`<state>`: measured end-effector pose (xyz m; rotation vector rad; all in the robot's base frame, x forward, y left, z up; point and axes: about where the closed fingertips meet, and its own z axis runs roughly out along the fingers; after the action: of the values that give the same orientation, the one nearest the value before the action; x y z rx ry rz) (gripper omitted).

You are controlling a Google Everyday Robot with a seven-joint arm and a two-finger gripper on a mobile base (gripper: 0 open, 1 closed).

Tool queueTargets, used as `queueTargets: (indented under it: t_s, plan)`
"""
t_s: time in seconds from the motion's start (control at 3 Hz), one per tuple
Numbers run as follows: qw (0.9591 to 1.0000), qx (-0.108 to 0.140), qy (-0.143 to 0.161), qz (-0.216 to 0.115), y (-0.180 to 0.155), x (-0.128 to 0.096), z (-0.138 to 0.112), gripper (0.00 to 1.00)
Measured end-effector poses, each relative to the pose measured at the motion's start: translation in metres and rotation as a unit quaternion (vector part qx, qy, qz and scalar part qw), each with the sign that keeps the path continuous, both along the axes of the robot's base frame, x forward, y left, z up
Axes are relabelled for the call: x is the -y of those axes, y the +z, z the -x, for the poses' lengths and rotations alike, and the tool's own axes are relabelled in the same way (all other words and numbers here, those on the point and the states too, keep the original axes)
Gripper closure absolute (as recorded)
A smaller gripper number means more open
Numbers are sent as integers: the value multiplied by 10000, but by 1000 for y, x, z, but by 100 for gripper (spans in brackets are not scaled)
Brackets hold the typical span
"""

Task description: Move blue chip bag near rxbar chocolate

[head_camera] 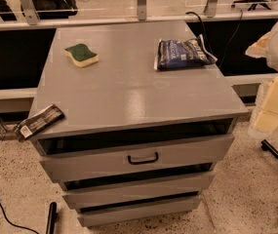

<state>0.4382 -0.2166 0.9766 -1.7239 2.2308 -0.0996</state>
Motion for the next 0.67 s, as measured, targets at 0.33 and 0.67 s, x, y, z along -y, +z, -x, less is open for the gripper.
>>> queueTargets:
  t_s: [0.33,0.67]
  plan:
    - [10000,0,0,0,0,0,0,0]
    - [9999,150,10,-49,-1,2,-22,0]
